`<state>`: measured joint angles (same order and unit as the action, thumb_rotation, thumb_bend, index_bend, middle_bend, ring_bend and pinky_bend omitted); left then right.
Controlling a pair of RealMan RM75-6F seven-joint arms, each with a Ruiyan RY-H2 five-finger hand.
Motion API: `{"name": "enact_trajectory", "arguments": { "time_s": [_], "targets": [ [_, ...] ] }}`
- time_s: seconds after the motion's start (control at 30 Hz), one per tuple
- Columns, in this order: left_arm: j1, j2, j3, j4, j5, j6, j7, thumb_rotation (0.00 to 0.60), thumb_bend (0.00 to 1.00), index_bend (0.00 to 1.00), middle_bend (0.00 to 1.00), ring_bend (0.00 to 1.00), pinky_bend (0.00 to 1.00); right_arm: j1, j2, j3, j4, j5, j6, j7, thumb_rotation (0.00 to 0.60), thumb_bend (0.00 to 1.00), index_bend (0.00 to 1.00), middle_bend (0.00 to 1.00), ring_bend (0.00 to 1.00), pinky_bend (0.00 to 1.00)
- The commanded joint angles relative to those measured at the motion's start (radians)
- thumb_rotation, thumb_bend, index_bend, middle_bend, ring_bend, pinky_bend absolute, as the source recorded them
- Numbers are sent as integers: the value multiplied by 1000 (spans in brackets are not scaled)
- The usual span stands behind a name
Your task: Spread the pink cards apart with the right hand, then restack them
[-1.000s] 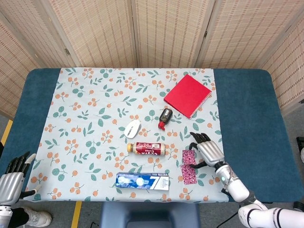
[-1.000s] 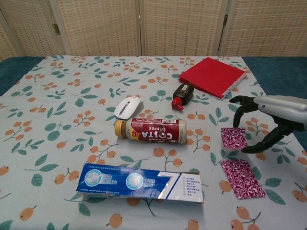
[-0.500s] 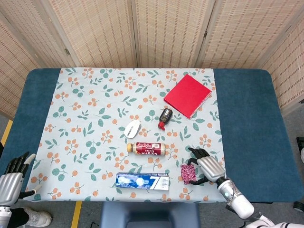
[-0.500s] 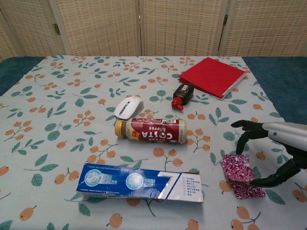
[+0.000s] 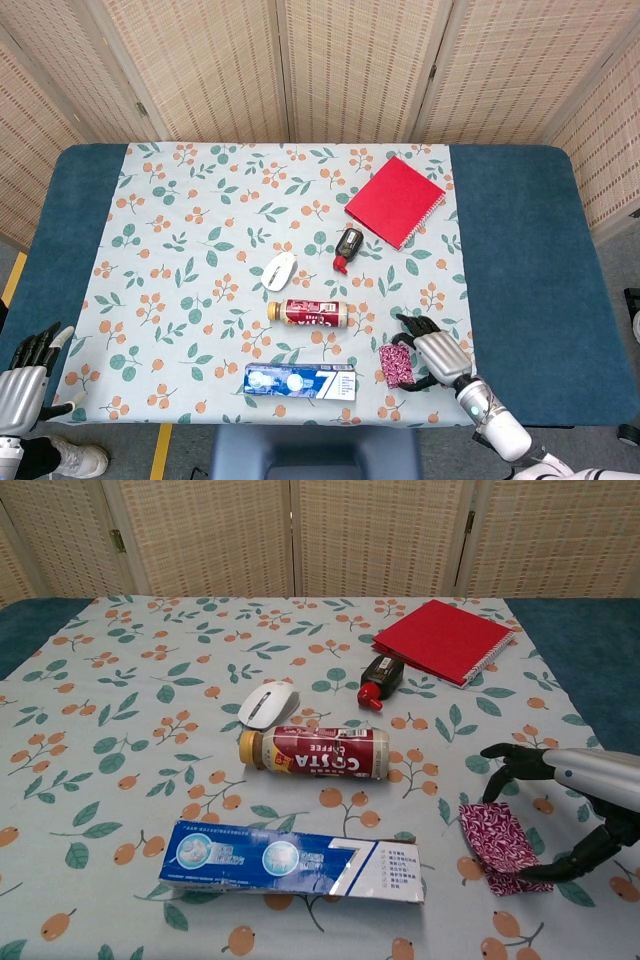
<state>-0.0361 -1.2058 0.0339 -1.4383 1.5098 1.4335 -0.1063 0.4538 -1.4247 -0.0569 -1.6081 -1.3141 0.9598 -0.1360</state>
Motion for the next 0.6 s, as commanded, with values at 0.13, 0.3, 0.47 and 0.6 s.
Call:
{"name": "enact_trajectory", "arguments": {
  "time_s": [0.13,0.3,0.47,0.6],
  "targets": [
    [-1,-1,0,4,-1,-3,-2,600,242,72,4,33,0,-4,-6,-1,3,3,-4,-8,450,205,258,38,0,0],
    [-2,-3,0,7,0,-6,-4,600,242,72,4,33,0,-11,-7,-4,2,2,-1,-15,449,205,250,38,0,0],
    [-5,-4,1,7,1,-10,-5,600,242,72,5,33,0,-16,-13,-4,9,10,-4,-26,449,205,228,35,0,0],
    [-5,-5,0,10,0,-10,-9,600,242,72,5,33,0,-20,-15,-4,8,8,-1,-30,448,204,215,34,0,0]
  ]
}}
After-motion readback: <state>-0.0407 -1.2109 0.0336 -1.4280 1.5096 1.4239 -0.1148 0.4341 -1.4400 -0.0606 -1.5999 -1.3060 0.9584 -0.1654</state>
